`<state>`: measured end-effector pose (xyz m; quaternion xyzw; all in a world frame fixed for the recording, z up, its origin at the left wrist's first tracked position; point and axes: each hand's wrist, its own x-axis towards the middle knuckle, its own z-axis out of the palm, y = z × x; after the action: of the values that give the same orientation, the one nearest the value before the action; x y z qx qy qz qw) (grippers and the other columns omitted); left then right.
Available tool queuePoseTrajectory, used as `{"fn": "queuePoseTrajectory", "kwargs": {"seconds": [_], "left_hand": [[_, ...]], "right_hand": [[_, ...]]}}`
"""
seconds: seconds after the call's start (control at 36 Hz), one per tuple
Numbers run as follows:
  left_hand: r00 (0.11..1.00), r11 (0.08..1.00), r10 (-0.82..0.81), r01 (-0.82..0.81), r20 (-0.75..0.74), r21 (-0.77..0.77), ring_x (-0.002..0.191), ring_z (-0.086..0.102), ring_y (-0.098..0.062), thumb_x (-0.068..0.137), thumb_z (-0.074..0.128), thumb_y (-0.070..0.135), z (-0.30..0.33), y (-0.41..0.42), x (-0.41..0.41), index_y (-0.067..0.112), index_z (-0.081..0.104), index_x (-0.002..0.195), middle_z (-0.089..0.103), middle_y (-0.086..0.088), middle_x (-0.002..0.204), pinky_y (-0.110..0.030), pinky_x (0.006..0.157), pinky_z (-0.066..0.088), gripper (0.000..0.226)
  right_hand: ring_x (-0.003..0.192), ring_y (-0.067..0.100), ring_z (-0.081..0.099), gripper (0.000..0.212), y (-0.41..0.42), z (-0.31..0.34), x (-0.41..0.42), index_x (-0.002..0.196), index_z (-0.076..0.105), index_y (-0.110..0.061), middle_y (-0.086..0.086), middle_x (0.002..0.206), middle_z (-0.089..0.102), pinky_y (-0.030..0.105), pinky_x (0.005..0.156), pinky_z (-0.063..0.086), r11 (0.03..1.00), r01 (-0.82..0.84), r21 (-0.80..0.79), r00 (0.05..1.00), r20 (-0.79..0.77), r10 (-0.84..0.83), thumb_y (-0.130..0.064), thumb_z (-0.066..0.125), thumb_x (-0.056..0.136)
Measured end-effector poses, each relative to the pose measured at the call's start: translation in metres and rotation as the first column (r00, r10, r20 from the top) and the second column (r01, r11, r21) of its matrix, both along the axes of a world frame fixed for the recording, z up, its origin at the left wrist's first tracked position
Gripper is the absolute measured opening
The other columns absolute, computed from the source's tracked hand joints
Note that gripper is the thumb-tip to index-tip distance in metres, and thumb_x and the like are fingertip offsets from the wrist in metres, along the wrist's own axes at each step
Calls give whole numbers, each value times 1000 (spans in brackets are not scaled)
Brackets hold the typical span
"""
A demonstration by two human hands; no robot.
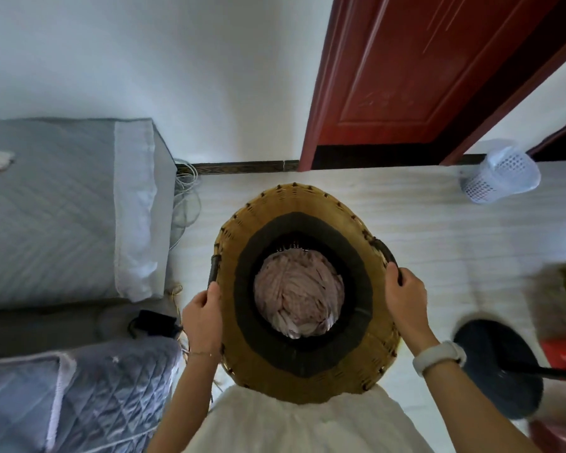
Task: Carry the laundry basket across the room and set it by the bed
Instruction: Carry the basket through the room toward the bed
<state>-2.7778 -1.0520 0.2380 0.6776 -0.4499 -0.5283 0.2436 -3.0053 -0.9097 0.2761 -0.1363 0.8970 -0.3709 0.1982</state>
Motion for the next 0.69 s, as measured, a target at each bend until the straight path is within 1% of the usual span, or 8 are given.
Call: {"fn": "queuePoseTrajectory", "kwargs": {"seconds": [0.06, 0.14, 0.22, 0.31, 0.36, 0.47, 0.61, 0.69], "left_hand": [[999, 999, -11, 12, 37, -41, 59, 37, -22, 91, 46, 30, 4, -23, -8, 9, 52, 56, 43, -10, 55, -35, 63, 33, 42], [997, 995, -5, 12, 75, -102, 65, 43, -25, 92, 44, 29, 8, -63, -20, 3, 60, 69, 51, -17, 66, -32, 61, 36, 39], [995, 992, 11, 2, 103, -128, 66, 42, -24, 92, 44, 29, 5, -103, -35, -4, 61, 74, 50, -17, 68, -32, 62, 36, 41], [990, 992, 18, 0, 141, -127, 61, 39, -17, 93, 44, 25, 2, -133, -52, 16, 49, 59, 47, -9, 66, -25, 57, 31, 36], [987, 993, 22, -3, 161, -118, 60, 38, -14, 93, 44, 25, 0, -152, -64, 21, 46, 58, 46, -6, 64, -23, 56, 30, 36], [975, 995, 38, -18, 217, -93, 67, 47, -24, 93, 45, 29, -9, -204, -89, 2, 63, 75, 53, -14, 67, -31, 62, 35, 36], [965, 993, 83, -59, 249, -103, 60, 42, -24, 93, 43, 29, -7, -283, -132, -6, 60, 74, 47, -16, 65, -31, 58, 31, 43], [957, 994, 84, -61, 279, -90, 58, 41, -22, 94, 42, 28, -6, -323, -154, -2, 58, 71, 47, -17, 65, -29, 54, 28, 41]], "right_hand": [[54, 16, 37, 41, -26, 3, -11, 56, 38, -19, 3, 56, 40, 29, 52, 27, 1000, -10, -15, 1000, -9, 10, -26, 38, 96], [51, 17, 34, 41, -72, 6, -27, 57, 40, -14, 5, 54, 38, 27, 51, 26, 998, -34, -62, 999, 3, 35, -25, 39, 96], [51, 15, 33, 39, -115, -8, -37, 59, 41, -13, 4, 54, 38, 24, 51, 27, 996, -67, -50, 996, 52, 69, -26, 39, 96], [51, 15, 32, 40, -144, -28, -45, 58, 40, -13, 4, 53, 37, 23, 51, 26, 997, -65, -37, 991, 115, 69, -25, 39, 96], [51, 15, 32, 41, -161, -39, -58, 57, 39, -14, 4, 53, 37, 22, 50, 26, 998, -53, -16, 987, 151, 55, -25, 39, 96], [52, 16, 35, 40, -219, -51, -105, 58, 41, -14, 6, 55, 41, 23, 50, 29, 998, -57, -8, 982, 179, 58, -26, 37, 96], [53, 15, 36, 38, -321, -50, -150, 60, 42, -15, 4, 57, 41, 23, 52, 29, 981, -188, -44, 960, 204, 193, -27, 37, 96], [53, 14, 36, 36, -370, -53, -166, 62, 43, -16, 3, 58, 41, 22, 51, 29, 968, -245, -47, 944, 218, 249, -27, 37, 96]]}}
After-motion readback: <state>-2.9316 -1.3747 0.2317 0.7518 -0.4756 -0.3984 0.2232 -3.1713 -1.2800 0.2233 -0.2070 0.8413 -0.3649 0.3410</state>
